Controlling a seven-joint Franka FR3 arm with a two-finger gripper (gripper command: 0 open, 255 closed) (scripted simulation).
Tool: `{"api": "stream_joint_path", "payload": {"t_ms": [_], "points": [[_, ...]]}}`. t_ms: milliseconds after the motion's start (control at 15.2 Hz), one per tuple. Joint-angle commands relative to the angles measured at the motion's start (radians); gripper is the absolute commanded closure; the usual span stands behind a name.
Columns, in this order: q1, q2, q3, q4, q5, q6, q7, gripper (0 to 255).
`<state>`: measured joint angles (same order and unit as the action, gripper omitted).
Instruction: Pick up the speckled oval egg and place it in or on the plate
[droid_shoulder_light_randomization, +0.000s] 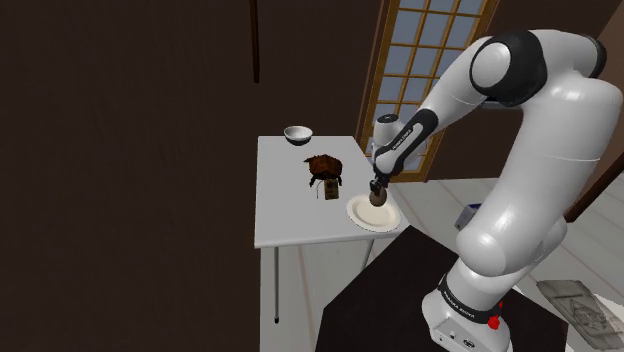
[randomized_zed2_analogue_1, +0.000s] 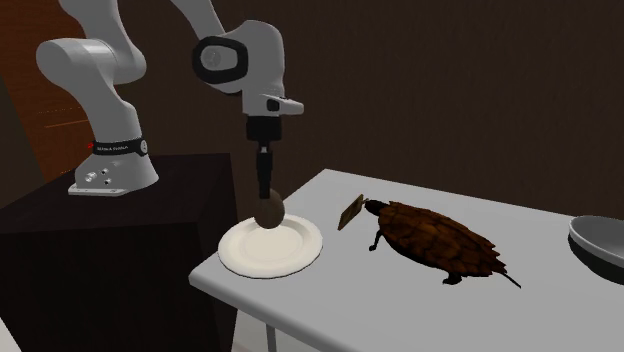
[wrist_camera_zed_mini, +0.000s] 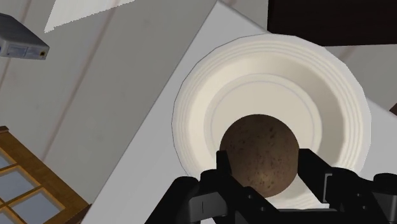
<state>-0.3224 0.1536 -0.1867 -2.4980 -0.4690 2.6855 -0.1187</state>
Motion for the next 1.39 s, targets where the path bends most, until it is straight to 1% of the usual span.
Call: {"api": "stream_joint_path", "payload": {"t_ms": [0,396,924,990,1320], "points": [[0.001,0.029,-0.003,0.003,-0.012,0.026,0.014,255],[0.009,0.124,-0.021,0.017,-0.052,0.106,0.063,255],[0.009,0.124,-0.021,0.017,-0.052,0.106,0.063,255],[0.009,0.124,-0.021,0.017,-0.052,0.106,0.063,0],[0.009,0.124,-0.021,0.017,-0.052,0.106,0.063,0]]}}
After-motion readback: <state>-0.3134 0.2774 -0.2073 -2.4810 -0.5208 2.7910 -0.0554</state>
